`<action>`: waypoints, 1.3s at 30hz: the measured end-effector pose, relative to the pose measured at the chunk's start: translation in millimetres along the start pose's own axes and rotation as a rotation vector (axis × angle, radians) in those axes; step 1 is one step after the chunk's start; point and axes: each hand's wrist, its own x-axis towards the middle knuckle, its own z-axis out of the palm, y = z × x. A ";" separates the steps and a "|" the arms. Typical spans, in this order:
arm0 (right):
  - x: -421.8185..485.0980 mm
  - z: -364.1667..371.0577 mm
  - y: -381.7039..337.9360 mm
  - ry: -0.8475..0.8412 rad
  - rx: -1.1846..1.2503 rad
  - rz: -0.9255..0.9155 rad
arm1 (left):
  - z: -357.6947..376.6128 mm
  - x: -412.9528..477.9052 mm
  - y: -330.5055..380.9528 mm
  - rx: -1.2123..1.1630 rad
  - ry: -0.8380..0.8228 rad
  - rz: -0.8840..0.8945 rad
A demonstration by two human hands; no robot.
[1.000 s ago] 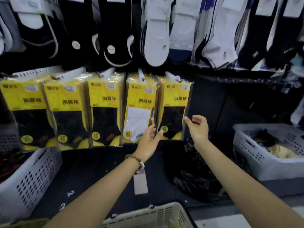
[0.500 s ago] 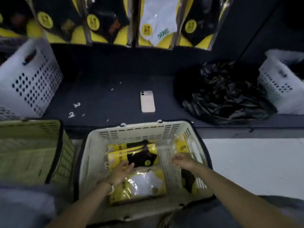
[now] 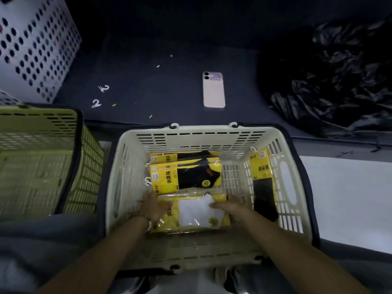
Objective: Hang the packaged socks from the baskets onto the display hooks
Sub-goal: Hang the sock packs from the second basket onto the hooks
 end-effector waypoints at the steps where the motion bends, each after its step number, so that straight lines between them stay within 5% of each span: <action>1: -1.8 -1.6 -0.5 -0.027 0.019 0.010 | 0.2 1.0 -1.9 -0.018 0.003 -0.002; 7: -23.1 -11.5 -11.7 -0.244 0.182 -0.077 | -2.1 6.4 -4.8 -0.153 -0.018 0.005; 11: -62.2 -36.1 -38.7 -0.082 0.141 -0.189 | -8.6 -14.0 6.9 -0.300 0.038 0.025; 16: -150.2 -88.3 -74.3 0.018 0.390 -0.408 | -32.1 -58.4 65.9 -0.657 0.218 0.086; 21: -216.3 -119.4 -111.2 -0.081 0.634 -0.636 | -69.9 -114.0 162.6 -1.244 -0.330 0.267; 25: -250.9 -122.9 -136.4 -0.126 0.587 -0.777 | -98.9 -152.3 225.1 -1.200 -0.333 0.541; 30: -287.6 -143.2 -176.9 0.328 0.377 -0.951 | -138.5 -182.8 262.8 -0.931 -0.011 0.719; 39: -361.8 -141.3 -252.2 0.378 0.416 -1.408 | -179.7 -228.2 338.2 -0.561 0.071 1.096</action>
